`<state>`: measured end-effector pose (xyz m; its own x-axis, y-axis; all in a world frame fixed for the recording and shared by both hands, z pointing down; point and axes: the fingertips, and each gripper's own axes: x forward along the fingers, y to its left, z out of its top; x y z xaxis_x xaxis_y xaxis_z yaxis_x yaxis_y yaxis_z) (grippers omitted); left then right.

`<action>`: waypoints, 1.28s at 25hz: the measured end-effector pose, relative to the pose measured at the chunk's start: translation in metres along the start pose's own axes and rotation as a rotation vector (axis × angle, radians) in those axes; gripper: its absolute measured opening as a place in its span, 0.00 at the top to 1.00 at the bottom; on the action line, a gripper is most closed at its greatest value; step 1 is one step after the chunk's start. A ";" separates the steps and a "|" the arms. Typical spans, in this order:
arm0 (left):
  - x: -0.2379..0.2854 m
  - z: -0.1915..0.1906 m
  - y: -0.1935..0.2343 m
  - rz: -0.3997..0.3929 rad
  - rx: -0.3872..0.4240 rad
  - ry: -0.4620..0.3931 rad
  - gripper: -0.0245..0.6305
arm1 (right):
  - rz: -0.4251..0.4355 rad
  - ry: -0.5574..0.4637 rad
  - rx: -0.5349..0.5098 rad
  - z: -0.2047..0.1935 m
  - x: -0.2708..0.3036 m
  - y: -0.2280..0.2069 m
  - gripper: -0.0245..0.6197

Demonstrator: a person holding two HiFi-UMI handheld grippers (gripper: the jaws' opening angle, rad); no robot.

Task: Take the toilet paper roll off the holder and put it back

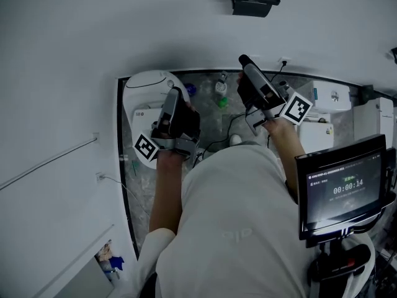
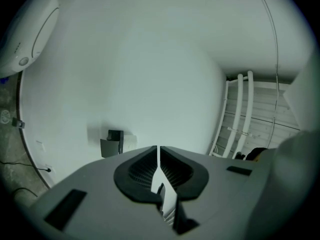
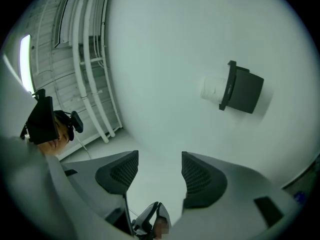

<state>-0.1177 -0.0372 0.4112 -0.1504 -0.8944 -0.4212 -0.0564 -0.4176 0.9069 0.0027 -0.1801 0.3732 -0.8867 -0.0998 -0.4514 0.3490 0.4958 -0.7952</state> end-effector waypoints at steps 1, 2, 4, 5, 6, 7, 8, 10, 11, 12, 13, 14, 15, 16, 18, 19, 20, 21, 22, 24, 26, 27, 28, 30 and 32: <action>0.000 0.000 0.000 0.001 0.000 0.001 0.95 | -0.005 -0.002 0.012 -0.005 -0.004 -0.002 0.53; 0.000 0.000 0.001 0.001 0.001 0.002 0.95 | -0.009 0.000 0.023 -0.009 -0.008 -0.003 0.53; 0.001 0.000 0.001 0.000 0.003 0.004 0.95 | -0.019 0.004 0.031 -0.015 -0.012 -0.007 0.53; 0.002 -0.001 0.001 0.000 0.002 0.005 0.95 | -0.023 0.003 0.030 -0.016 -0.014 -0.008 0.53; 0.002 -0.002 0.001 0.001 0.001 0.007 0.95 | -0.025 0.000 0.028 -0.016 -0.015 -0.008 0.53; 0.003 -0.002 0.001 0.002 0.000 0.010 0.95 | -0.026 -0.005 0.029 -0.016 -0.017 -0.008 0.53; 0.003 -0.003 0.002 0.004 -0.002 0.011 0.95 | -0.026 -0.009 0.031 -0.015 -0.018 -0.008 0.53; 0.003 -0.004 0.003 0.008 -0.006 0.014 0.95 | -0.025 -0.013 0.034 -0.015 -0.018 -0.008 0.53; 0.003 -0.004 0.004 0.010 -0.008 0.014 0.95 | -0.023 -0.012 0.032 -0.016 -0.018 -0.007 0.53; 0.003 -0.005 0.004 0.011 -0.009 0.015 0.95 | -0.021 -0.011 0.030 -0.016 -0.017 -0.006 0.53; 0.003 -0.005 0.004 0.012 -0.010 0.016 0.95 | -0.018 -0.011 0.028 -0.016 -0.016 -0.005 0.53; 0.003 -0.005 0.004 0.013 -0.011 0.017 0.95 | -0.015 -0.012 0.026 -0.016 -0.015 -0.004 0.53; 0.004 -0.006 0.005 0.013 -0.012 0.018 0.95 | -0.013 -0.012 0.026 -0.016 -0.015 -0.004 0.53; 0.003 -0.006 0.005 0.014 -0.011 0.018 0.95 | -0.011 -0.012 0.027 -0.016 -0.014 -0.003 0.53; 0.003 -0.005 0.006 0.014 -0.008 0.016 0.95 | -0.006 -0.010 0.028 -0.016 -0.014 -0.002 0.53; 0.003 -0.005 0.005 0.013 -0.009 0.016 0.95 | -0.003 -0.012 0.029 -0.015 -0.013 -0.001 0.53; 0.003 -0.005 0.005 0.013 -0.009 0.015 0.95 | -0.001 -0.016 0.030 -0.014 -0.013 -0.001 0.53; 0.003 -0.005 0.005 0.013 -0.008 0.014 0.95 | 0.001 -0.022 0.031 -0.013 -0.013 -0.001 0.53; 0.003 -0.005 0.005 0.013 -0.007 0.013 0.95 | 0.001 -0.025 0.030 -0.012 -0.013 0.000 0.53; 0.003 -0.004 0.004 0.015 -0.005 0.009 0.95 | -0.005 -0.023 0.037 -0.011 -0.014 -0.002 0.54; 0.003 -0.003 0.003 0.017 -0.004 0.006 0.95 | -0.017 -0.025 0.056 -0.010 -0.014 -0.005 0.55; 0.002 -0.003 0.003 0.017 -0.003 0.004 0.95 | -0.019 -0.030 0.064 -0.010 -0.014 -0.006 0.55; 0.002 -0.003 0.003 0.017 -0.003 0.003 0.95 | -0.020 -0.034 0.069 -0.010 -0.014 -0.006 0.55; 0.002 -0.003 0.003 0.017 -0.004 0.003 0.95 | -0.023 -0.040 0.076 -0.009 -0.014 -0.008 0.55; 0.002 -0.003 0.003 0.015 -0.002 0.004 0.95 | -0.025 -0.040 0.079 -0.010 -0.014 -0.008 0.55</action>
<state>-0.1150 -0.0406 0.4129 -0.1469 -0.9014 -0.4072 -0.0517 -0.4041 0.9132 0.0089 -0.1744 0.3898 -0.8832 -0.1466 -0.4455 0.3510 0.4234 -0.8352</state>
